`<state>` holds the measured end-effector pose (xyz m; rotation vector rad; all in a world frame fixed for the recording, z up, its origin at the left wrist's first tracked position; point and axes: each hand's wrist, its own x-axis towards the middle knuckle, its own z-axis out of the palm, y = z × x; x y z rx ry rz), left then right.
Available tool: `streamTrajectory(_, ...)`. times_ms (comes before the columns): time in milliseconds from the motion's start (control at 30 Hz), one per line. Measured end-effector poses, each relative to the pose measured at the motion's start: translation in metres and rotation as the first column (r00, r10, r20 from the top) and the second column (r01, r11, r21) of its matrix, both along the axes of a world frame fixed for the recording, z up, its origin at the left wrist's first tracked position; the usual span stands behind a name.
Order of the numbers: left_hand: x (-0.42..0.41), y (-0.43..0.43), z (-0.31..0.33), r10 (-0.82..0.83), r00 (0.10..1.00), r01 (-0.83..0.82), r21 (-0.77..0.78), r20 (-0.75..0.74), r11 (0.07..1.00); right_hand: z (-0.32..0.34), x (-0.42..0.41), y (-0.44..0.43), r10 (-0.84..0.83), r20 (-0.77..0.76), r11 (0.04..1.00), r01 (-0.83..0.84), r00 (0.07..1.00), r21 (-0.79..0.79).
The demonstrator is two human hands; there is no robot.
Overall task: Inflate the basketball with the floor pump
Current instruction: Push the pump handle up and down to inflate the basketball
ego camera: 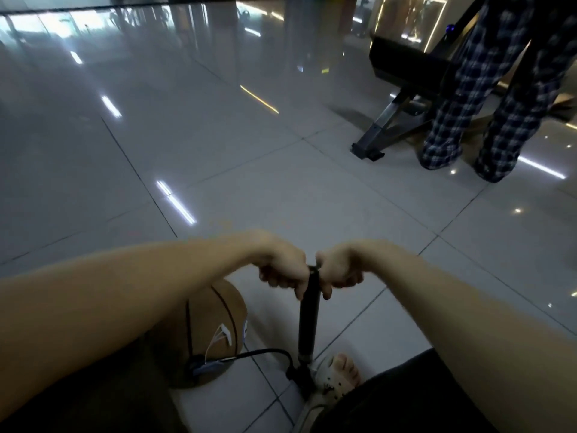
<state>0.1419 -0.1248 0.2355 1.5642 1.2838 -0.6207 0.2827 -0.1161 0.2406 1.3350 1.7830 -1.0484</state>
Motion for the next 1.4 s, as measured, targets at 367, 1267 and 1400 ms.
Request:
streamTrajectory(367, 0.001, 0.044, 0.045, -0.006, 0.999, 0.006, 0.017, 0.047, 1.000, 0.043, 0.012, 0.033, -0.135, -0.129, 0.990, 0.138, 0.982, 0.021)
streamTrajectory(1267, -0.010, 0.033, 0.087, 0.024, 0.994, -0.033, 0.086, 0.110, 0.996, 0.089, 0.004, 0.029, -0.114, -0.135, 0.991, 0.122, 0.984, 0.055)
streamTrajectory(1400, -0.008, 0.037, 0.082, -0.002, 0.996, -0.006, 0.088, 0.088, 0.996, 0.086, 0.006, 0.029, -0.124, -0.141, 0.989, 0.133, 0.982, 0.057)
